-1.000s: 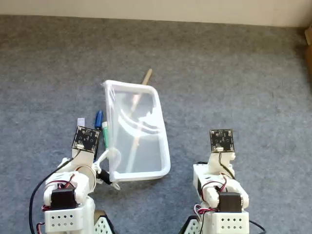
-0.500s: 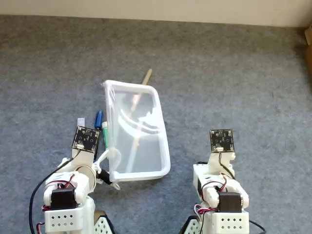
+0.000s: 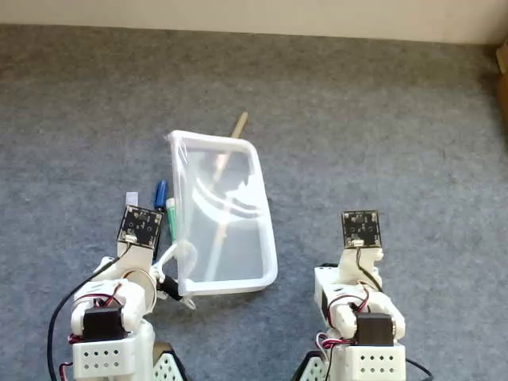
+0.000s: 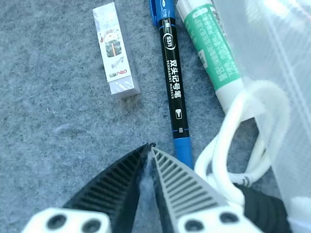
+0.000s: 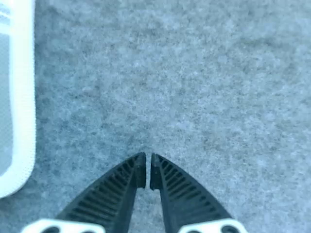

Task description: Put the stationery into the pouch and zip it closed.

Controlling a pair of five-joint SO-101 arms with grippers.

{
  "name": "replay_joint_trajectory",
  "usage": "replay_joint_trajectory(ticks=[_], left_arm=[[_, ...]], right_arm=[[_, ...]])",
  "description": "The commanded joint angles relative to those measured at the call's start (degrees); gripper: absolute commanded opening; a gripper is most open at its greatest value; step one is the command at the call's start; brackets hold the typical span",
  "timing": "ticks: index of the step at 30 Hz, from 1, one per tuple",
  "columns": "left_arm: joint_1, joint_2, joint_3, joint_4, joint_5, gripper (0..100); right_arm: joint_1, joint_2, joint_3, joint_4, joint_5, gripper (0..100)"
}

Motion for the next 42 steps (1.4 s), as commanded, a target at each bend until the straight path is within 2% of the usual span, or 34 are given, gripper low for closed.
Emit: replay_joint_trajectory(ticks=[1,28,33,37,42], left_arm=[[0.04,-0.66,1.36,0.53,-0.35,1],[-0.13,-0.84,-0.57,0.18,-0.35,1],[-7.16,-0.84,-5.49,-7.65,-0.18,1],[-8.31,-0.84,-4.18,-17.49,-0.35,1],[-9.01,-0.66,-6.9,-17.32,-1.85,1]], right_arm=[[0.66,-0.84,6.73,0.31,0.62,2.3],[0.4,-0.84,6.73,-0.04,0.35,2.3],[0.4,-0.92,6.73,-0.31,0.53,2.3],[0.4,-0.92,6.81,-3.03,0.35,2.3],[0.66,-0.84,6.81,-5.05,0.35,2.3]])
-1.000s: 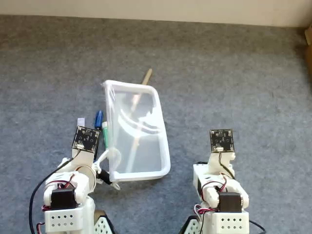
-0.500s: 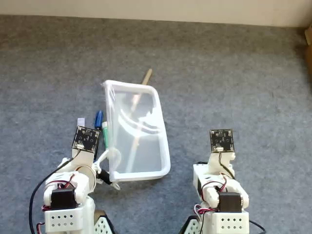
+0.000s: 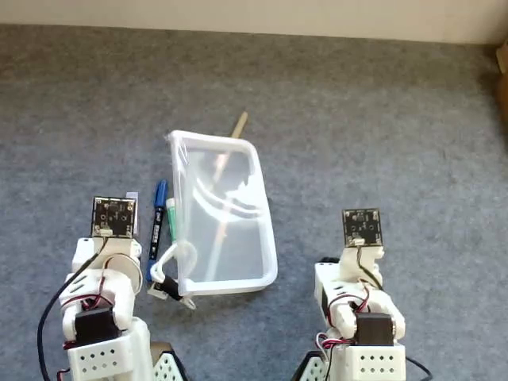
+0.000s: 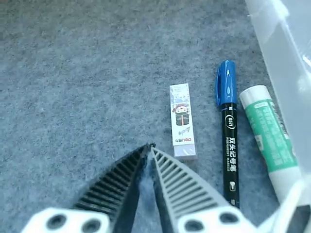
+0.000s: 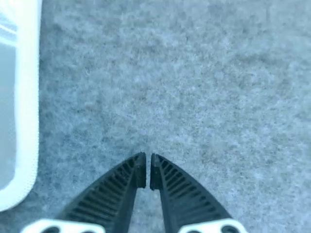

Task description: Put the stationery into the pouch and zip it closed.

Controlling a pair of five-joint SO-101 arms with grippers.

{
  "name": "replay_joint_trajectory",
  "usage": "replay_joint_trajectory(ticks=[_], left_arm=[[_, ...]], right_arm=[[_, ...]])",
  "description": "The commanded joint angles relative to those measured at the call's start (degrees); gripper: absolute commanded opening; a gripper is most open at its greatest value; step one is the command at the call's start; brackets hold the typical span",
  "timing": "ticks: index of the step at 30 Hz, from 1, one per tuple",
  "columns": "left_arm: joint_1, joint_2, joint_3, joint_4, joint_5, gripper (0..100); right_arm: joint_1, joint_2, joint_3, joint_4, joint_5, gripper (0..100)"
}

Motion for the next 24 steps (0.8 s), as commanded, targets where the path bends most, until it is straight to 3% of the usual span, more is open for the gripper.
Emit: replay_joint_trajectory(ticks=[1,3,8,12,18,24], left_arm=[[-0.84,-0.66,-6.11,-0.18,-3.16,1],[-0.75,-0.66,-8.92,2.46,-5.01,3],[3.03,-0.57,-14.11,11.52,-5.54,19],[8.13,-0.57,-17.19,16.97,-5.63,19],[9.71,1.1,-18.24,17.93,-9.76,19],[9.8,19.03,-28.44,18.55,-9.85,23]], right_arm=[[0.66,-0.84,6.81,-1.98,0.35,2.3],[0.66,-0.84,6.81,-1.98,0.35,2.3],[0.66,-0.84,6.81,-1.98,0.35,2.3],[0.66,-0.84,6.81,-1.98,0.35,2.3],[0.66,-0.84,6.81,-1.89,0.35,2.3],[0.66,-0.84,6.81,-1.89,0.35,2.3]])
